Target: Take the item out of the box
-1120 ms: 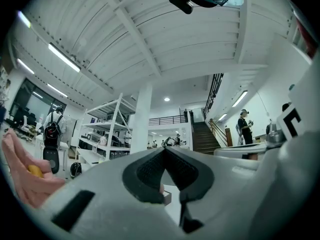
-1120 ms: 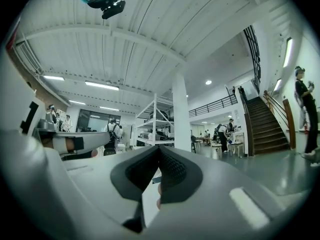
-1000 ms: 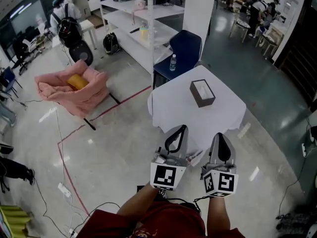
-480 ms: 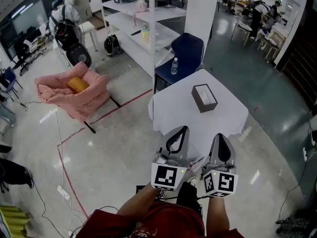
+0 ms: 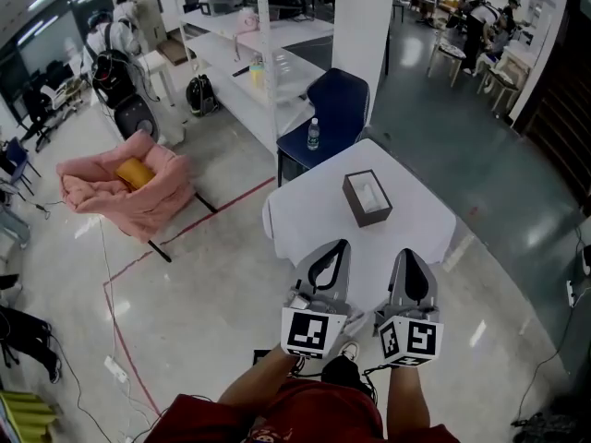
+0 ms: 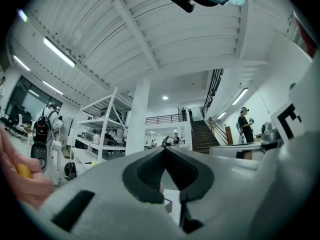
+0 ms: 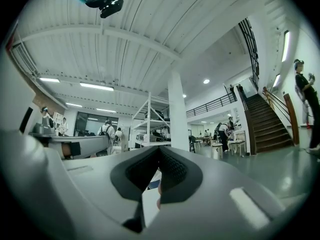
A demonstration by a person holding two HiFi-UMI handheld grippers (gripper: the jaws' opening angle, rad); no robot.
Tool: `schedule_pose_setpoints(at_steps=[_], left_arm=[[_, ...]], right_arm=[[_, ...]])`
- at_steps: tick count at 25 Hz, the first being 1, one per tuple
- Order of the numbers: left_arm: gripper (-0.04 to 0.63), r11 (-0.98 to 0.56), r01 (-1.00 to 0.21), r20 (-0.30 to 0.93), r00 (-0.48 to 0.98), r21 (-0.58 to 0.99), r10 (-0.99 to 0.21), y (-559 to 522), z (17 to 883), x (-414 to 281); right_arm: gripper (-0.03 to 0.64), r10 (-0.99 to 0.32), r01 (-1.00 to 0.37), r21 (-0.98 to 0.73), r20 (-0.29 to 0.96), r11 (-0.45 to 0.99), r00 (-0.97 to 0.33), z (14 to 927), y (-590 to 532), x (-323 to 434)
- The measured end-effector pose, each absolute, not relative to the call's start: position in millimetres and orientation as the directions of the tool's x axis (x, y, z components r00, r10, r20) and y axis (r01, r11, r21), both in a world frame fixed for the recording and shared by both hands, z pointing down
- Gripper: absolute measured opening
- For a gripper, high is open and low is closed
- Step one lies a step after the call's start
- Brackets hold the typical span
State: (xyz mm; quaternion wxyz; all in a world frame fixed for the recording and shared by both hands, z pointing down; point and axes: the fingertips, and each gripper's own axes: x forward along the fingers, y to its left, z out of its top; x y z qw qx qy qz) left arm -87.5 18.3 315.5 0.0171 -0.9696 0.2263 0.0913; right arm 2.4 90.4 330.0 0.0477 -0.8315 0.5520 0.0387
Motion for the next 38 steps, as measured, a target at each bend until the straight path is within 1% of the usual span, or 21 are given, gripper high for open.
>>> schedule_pose_setpoints(at_steps=[4, 10, 22, 29, 38], left_arm=[[0.003, -0.890, -0.456, -0.214, 0.871, -0.020, -0.442, 12, 307, -51], [0.003, -0.876, -0.482, -0.167, 0.865, -0.017, -0.473, 3, 311, -1], [0.003, -0.826, -0.562, -0.194, 0.816, -0.041, -0.545, -6, 309, 83], [0.003, -0.797, -0.602, -0.188, 0.790, -0.054, -0.584, -4, 313, 122], [0.003, -0.786, -0.617, -0.185, 0.778, -0.047, -0.600, -28, 324, 136]], right_arm=[[0.002, -0.917, -0.923, -0.050, -0.110, -0.380, 0.384, 329, 84, 43], [0.002, -0.929, -0.934, -0.071, -0.101, -0.351, 0.357, 332, 74, 95], [0.002, -0.941, -0.944, -0.096, -0.100, -0.315, 0.324, 339, 76, 200], [0.002, -0.958, -0.960, -0.109, -0.108, -0.256, 0.268, 339, 69, 236], [0.002, -0.962, -0.963, -0.126, -0.108, -0.236, 0.250, 356, 43, 251]])
